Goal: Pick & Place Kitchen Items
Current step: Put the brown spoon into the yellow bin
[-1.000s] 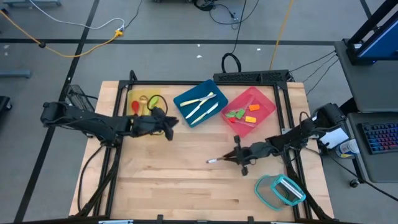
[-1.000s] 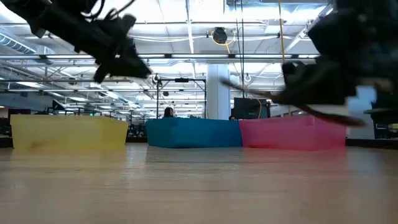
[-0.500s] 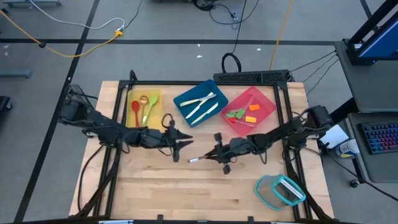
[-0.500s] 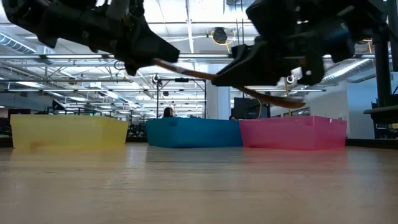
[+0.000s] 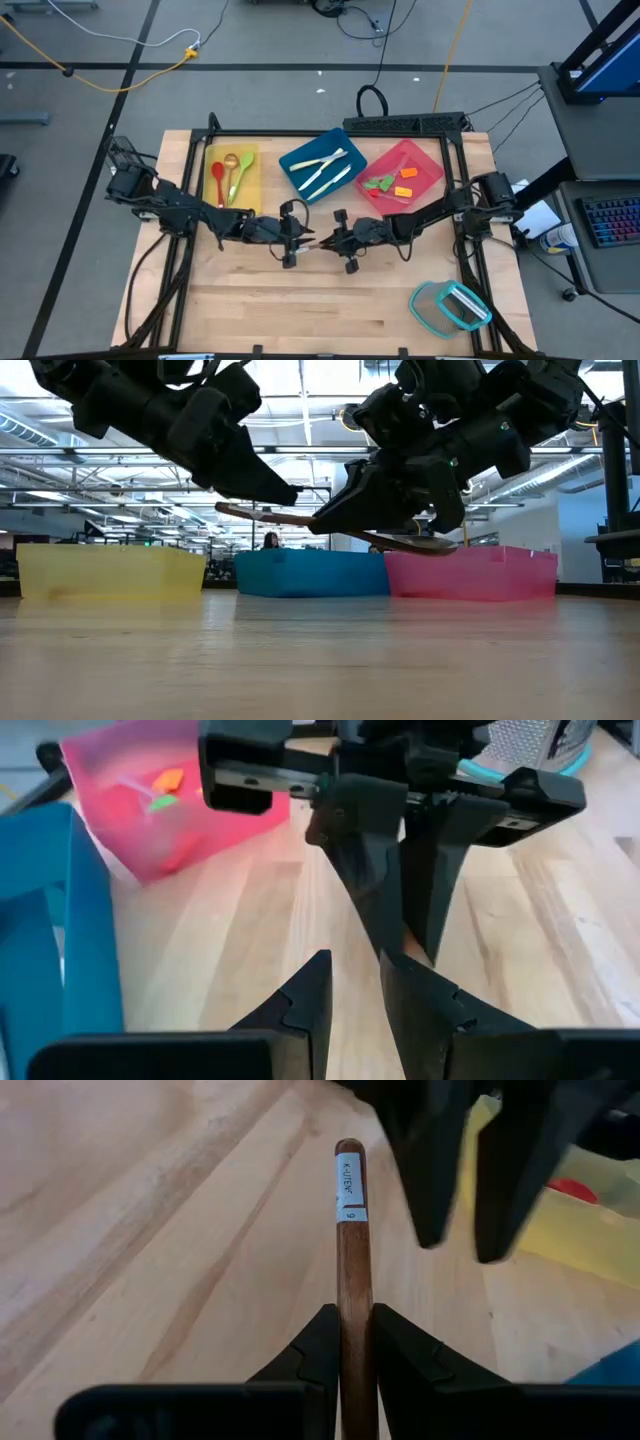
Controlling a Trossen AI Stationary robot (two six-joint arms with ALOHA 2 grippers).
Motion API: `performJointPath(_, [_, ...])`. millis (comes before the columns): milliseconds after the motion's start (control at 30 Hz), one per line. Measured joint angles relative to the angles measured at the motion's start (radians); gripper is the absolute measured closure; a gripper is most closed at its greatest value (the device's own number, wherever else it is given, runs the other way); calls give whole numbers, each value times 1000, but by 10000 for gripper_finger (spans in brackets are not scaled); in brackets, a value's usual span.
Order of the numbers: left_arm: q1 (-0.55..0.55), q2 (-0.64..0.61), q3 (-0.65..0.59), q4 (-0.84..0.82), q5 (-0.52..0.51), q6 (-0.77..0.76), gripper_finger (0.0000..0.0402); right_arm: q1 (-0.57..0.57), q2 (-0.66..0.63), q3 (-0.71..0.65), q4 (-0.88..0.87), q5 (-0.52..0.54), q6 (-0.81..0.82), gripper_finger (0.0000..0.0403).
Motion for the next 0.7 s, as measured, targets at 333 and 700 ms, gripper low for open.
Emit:
performJointPath(333, [8,28,1,-8,54,-31,309,-22,1,0,31,0,2,364])
performJointPath(700, [35,29,1,-9,54,-29,309,-58,1,-2,40,2,4,364])
